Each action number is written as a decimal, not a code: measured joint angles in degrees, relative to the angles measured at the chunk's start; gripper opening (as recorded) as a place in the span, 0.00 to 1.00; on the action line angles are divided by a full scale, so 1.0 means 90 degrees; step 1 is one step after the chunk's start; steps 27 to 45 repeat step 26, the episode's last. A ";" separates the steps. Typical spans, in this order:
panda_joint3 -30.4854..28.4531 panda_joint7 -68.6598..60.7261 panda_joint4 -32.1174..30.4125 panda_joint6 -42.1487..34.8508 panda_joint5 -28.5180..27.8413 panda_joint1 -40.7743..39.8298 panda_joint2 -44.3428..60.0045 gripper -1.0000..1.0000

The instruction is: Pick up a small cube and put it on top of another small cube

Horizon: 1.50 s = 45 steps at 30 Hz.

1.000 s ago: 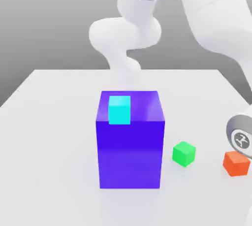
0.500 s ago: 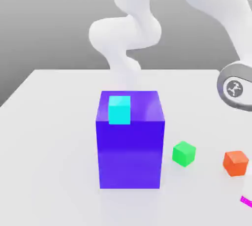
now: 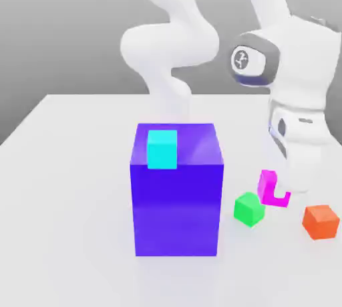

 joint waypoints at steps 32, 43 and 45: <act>-0.0739 -0.2197 -0.1021 0.1786 0.1358 0.1334 0.0919 1.00; -0.0739 -0.2197 -0.1021 0.1786 0.1358 0.1334 0.0919 1.00; -0.0739 -0.2197 -0.1021 0.1786 0.1358 0.1334 0.0919 1.00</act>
